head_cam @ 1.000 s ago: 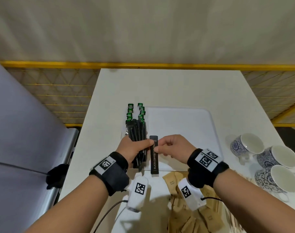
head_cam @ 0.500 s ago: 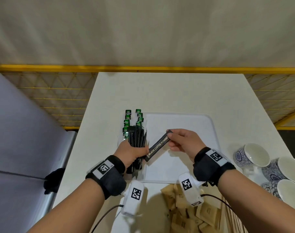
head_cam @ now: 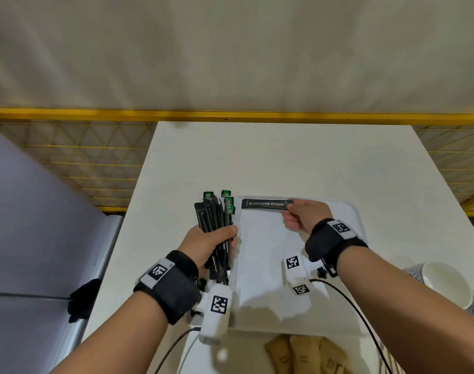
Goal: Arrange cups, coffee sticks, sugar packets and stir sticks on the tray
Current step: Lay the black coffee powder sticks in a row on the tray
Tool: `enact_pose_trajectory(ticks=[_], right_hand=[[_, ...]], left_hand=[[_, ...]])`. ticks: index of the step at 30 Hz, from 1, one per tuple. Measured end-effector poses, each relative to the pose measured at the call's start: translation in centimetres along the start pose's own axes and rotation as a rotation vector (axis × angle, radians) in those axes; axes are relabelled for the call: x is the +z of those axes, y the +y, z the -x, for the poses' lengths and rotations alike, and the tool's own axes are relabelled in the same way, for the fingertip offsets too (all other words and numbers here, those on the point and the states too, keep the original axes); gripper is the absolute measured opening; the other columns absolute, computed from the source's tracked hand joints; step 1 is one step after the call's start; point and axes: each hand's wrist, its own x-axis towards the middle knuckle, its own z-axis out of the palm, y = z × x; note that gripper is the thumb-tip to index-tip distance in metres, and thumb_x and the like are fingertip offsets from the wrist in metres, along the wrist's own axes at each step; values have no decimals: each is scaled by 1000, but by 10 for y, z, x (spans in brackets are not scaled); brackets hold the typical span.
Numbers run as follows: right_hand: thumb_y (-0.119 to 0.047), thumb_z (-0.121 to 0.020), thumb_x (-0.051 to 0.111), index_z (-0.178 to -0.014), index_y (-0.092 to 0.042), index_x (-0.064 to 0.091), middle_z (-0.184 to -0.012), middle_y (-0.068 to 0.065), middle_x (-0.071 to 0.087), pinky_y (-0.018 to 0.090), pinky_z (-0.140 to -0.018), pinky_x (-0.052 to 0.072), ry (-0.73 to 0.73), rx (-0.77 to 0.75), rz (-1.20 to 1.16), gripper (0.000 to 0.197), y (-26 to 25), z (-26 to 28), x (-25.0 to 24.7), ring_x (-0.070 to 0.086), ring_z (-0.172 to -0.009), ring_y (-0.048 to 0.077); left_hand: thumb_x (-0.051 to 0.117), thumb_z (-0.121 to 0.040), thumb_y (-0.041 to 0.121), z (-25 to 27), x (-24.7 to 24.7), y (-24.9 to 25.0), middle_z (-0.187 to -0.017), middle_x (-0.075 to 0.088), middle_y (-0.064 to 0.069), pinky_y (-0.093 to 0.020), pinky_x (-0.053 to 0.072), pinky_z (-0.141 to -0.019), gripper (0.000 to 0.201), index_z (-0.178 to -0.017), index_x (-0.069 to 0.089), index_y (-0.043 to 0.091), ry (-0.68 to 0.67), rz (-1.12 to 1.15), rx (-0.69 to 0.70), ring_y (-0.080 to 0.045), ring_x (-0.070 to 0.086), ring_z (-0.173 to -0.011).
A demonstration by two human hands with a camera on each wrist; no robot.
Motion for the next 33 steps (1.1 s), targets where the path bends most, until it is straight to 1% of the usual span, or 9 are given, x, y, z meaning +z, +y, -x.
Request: enact_pose_trajectory(ticks=[3,8,12,17,19,21,25,29,33], right_hand=[[9,-91,48,-89,3,55,-66,14,49,18,-38,30,9,-8,22,10,-2,-9,6,38,-50,18],[3,-89,58,-91,-5,52,-67,18,56,25,-46,42,33,-63,182,10,-2,-13,5,47,-52,22],[-1,-88,61,-104,-2,53,-71,17,56,27,-47,43,74,-99,251,17,-1,-14,5,47,-48,21],[-9,-87,61,-103,-6,57,-76,16,61,28,-47,46,132,-180,338,17,-3,0,5,49,-48,21],[-14,-89,61,-104,-9,61,-75,13,62,28,-51,46,29,-242,400,16,-4,16,8,51,-55,21],[-24,-90,61,-100,-12,65,-74,8,62,29,-54,48,-173,-239,454,17,-4,34,14,54,-62,20],[-36,-89,63,-90,-11,69,-62,0,60,24,-53,50,-424,-192,591,26,2,54,26,54,-53,12],[-28,-86,68,-80,-12,69,-61,3,61,19,-51,48,-445,-140,517,17,7,53,26,54,-50,9],[-20,-91,62,-85,-7,67,-72,6,65,15,-50,49,-376,-182,456,16,9,55,21,58,-58,10]], left_hand=[[66,-86,9,-2,3,3,-63,59,-12,-27,48,-49,10,-84,60,1,-54,49,-43,-21,54,-51],[64,-86,8,-6,6,2,-67,57,-13,-26,49,-48,11,-90,58,0,-75,56,-47,-21,54,-52],[66,-85,8,-8,7,0,-69,61,-15,-27,50,-47,12,-90,62,-1,-48,61,-70,-22,58,-55],[66,-85,8,-10,6,-4,-74,69,-15,-31,56,-52,8,-86,67,1,-30,29,-44,-23,67,-62],[66,-84,5,-10,6,-6,-75,71,-14,-33,56,-55,5,-86,69,2,-29,19,-35,-24,68,-63],[69,-81,3,-11,6,-8,-80,72,-15,-37,57,-65,12,-93,70,3,-21,-9,-26,-25,69,-68],[70,-79,4,-7,13,-11,-95,72,-19,-45,56,-80,25,-104,69,3,-73,-65,-15,-31,68,-83],[72,-78,5,-4,16,-11,-102,71,-22,-48,55,-85,28,-106,70,5,-78,-56,-3,-35,68,-91],[75,-77,9,-2,14,-11,-91,71,-22,-47,55,-73,29,-103,68,0,-60,-58,-16,-36,67,-78]])
